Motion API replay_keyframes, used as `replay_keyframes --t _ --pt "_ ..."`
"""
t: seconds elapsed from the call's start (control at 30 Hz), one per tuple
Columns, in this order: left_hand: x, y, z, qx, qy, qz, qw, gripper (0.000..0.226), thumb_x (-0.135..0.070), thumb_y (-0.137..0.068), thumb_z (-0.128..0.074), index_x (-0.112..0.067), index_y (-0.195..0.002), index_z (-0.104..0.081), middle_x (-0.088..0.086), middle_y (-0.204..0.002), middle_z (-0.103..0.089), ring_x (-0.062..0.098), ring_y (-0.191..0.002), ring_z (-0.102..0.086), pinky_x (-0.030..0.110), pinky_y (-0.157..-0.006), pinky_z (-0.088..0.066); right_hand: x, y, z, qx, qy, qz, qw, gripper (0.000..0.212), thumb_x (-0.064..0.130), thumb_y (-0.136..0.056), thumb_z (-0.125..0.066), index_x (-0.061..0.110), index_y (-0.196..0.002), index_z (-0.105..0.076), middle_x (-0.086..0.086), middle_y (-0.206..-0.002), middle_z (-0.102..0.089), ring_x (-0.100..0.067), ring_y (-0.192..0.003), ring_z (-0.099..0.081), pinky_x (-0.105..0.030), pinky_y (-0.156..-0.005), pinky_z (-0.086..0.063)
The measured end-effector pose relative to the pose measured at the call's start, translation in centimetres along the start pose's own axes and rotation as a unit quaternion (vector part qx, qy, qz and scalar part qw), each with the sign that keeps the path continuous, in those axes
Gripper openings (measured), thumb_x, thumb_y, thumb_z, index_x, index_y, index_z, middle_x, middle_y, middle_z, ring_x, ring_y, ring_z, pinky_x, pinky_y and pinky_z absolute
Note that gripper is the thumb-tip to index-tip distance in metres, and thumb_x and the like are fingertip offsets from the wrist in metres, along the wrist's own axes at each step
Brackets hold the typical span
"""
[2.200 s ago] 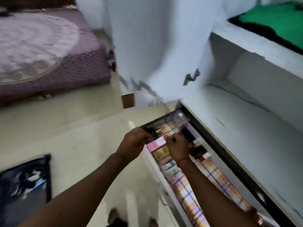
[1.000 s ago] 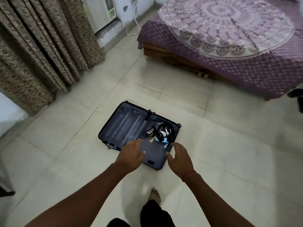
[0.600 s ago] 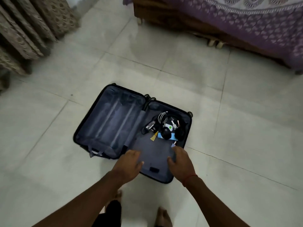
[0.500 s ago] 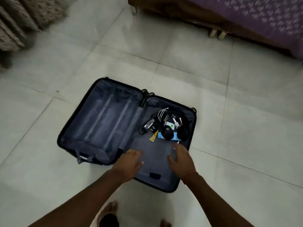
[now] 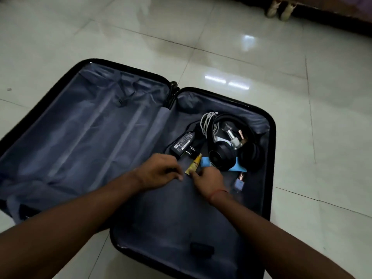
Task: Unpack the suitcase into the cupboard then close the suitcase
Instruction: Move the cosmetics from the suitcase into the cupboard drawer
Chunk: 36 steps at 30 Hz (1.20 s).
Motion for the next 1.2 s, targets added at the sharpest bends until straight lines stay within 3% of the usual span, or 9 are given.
replay_keyframes --t 0.17,0.27,0.33,0.43,0.63,0.8,0.9,1.07,1.2 --pt "-0.9 1.1 -0.7 -0.080 -0.004 -0.069 0.994 0.006 -0.011 -0.082 -0.075 -0.007 -0.081 -0.071 -0.001 -0.078 -0.064 0.005 -0.072 -0.058 0.011 -0.072 -0.044 1.1 -0.6 -1.4 -0.040 -0.091 -0.022 0.995 0.033 0.039 -0.082 -0.061 0.019 -0.062 -0.044 -0.017 -0.085 -0.067 -0.034 -0.085 -0.062 -0.032 -0.068 -0.045" --pt "-0.8 1.5 -0.9 -0.163 0.007 0.117 0.980 0.010 -0.016 -0.081 -0.074 -0.012 -0.075 -0.069 -0.011 -0.066 -0.060 -0.005 -0.059 -0.053 0.012 -0.062 -0.043 1.6 -0.4 -1.8 -0.003 -0.157 -0.036 0.987 0.029 0.029 -0.079 -0.062 0.013 -0.057 -0.051 -0.017 -0.072 -0.068 -0.033 -0.072 -0.066 -0.040 -0.065 -0.054" --pt "-0.3 1.9 -0.9 -0.177 0.115 0.327 0.921 0.019 -0.026 -0.077 -0.070 -0.008 -0.072 -0.066 -0.001 -0.058 -0.060 0.003 -0.043 -0.050 0.024 -0.047 -0.048 1.4 0.5 -1.8 0.037 -0.229 -0.047 0.972 0.029 0.025 -0.081 -0.065 0.012 -0.057 -0.055 -0.016 -0.060 -0.065 -0.031 -0.054 -0.064 -0.048 -0.059 -0.058" --pt "-0.3 2.6 -1.5 -0.088 0.296 0.536 0.785 0.039 -0.034 -0.060 -0.049 0.000 -0.077 -0.059 0.019 -0.068 -0.057 0.024 -0.037 -0.047 0.032 -0.041 -0.049 1.2 3.1 -1.0 0.087 -0.300 -0.033 0.949 0.025 0.015 -0.090 -0.063 0.007 -0.068 -0.054 -0.012 -0.060 -0.060 -0.019 -0.044 -0.056 -0.031 -0.044 -0.050" --pt "-0.5 2.2 -4.1 0.062 0.345 0.527 0.775 0.071 -0.070 -0.088 -0.036 -0.005 -0.101 -0.061 0.017 -0.082 -0.061 0.027 -0.061 -0.062 0.037 -0.047 -0.052 1.4 6.4 0.4 0.175 -0.345 0.026 0.922 0.025 0.007 -0.097 -0.053 0.009 -0.072 -0.053 -0.006 -0.060 -0.056 -0.008 -0.041 -0.050 -0.020 -0.039 -0.045" --pt "-1.4 0.4 -4.5 -0.063 0.375 0.446 0.810 0.024 -0.019 -0.098 -0.052 -0.005 -0.082 -0.062 0.011 -0.066 -0.063 0.017 -0.054 -0.060 0.029 -0.051 -0.052 2.1 5.6 1.4 0.198 -0.257 0.092 0.941 0.016 0.008 -0.096 -0.053 -0.001 -0.087 -0.063 -0.004 -0.064 -0.058 -0.005 -0.047 -0.054 -0.021 -0.048 -0.048" --pt "-1.4 0.0 -4.0 -0.117 0.377 0.461 0.795 0.018 -0.005 -0.096 -0.048 -0.005 -0.081 -0.057 0.013 -0.070 -0.064 0.022 -0.055 -0.061 0.028 -0.052 -0.052 2.4 3.5 3.1 0.030 0.005 0.226 0.974 0.018 0.013 -0.085 -0.057 0.003 -0.096 -0.068 -0.007 -0.082 -0.066 -0.021 -0.074 -0.064 -0.032 -0.069 -0.050" --pt "-1.0 1.3 -3.8 -0.045 0.309 0.544 0.778 0.021 -0.019 -0.085 -0.048 -0.011 -0.066 -0.051 0.003 -0.052 -0.042 0.016 -0.038 -0.035 0.020 -0.044 -0.028 3.1 0.9 1.5 -0.001 0.337 0.254 0.906 0.049 -0.003 -0.087 -0.045 -0.012 -0.134 -0.033 -0.036 -0.140 -0.032 -0.040 -0.107 -0.059 -0.041 -0.081 -0.050" --pt "-1.3 2.7 -3.4 0.003 0.356 0.588 0.727 0.031 -0.035 -0.074 -0.038 -0.009 -0.063 -0.051 0.002 -0.050 -0.033 0.016 -0.040 -0.025 0.017 -0.046 -0.021 3.6 -0.2 1.0 -0.059 0.431 0.231 0.870 0.045 -0.012 -0.088 -0.021 -0.021 -0.130 -0.037 -0.039 -0.131 -0.043 -0.041 -0.113 -0.058 -0.037 -0.083 -0.054"
Point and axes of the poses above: each hand's wrist, its own y-axis away from the middle knuckle, its own z-axis out of the back of the hand, x = y × z, the point moved 4 cm from there along -y, towards the middle knuckle
